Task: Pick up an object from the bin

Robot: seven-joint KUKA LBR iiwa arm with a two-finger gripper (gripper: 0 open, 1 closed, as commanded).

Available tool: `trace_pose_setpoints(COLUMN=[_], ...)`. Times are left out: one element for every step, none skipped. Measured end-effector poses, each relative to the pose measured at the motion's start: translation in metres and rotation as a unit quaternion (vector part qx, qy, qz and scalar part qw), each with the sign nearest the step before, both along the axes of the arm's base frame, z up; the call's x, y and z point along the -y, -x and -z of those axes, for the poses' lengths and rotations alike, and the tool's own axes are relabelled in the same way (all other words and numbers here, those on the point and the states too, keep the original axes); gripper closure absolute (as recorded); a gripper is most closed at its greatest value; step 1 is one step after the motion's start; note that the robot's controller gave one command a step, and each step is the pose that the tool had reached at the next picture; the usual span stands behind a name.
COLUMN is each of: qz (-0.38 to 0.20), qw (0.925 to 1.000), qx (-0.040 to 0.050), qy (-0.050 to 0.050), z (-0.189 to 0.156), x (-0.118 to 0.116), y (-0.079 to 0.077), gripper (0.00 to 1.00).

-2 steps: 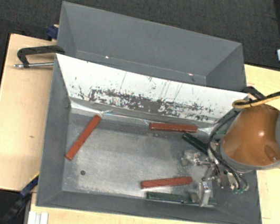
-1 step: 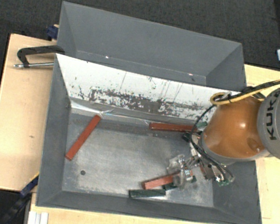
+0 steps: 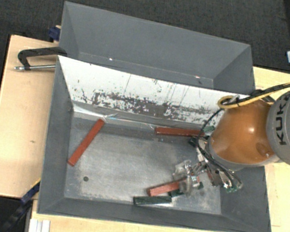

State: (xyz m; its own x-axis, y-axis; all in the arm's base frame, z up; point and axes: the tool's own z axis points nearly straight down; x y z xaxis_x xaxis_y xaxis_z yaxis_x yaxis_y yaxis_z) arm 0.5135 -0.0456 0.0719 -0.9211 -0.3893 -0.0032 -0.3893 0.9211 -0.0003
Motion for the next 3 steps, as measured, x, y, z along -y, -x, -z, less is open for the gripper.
trace_pose_setpoints(qz=[0.001, 0.001, -0.436], qw=[1.0, 1.0, 0.8999], qx=[0.0013, 0.0012, 0.0047], qy=[0.0, 0.0, 0.004], z=[-0.12, -0.12, -0.248], x=[0.018, 0.018, 0.052], y=[-0.033, -0.033, -0.052], gripper=[1.0, 1.0, 1.0])
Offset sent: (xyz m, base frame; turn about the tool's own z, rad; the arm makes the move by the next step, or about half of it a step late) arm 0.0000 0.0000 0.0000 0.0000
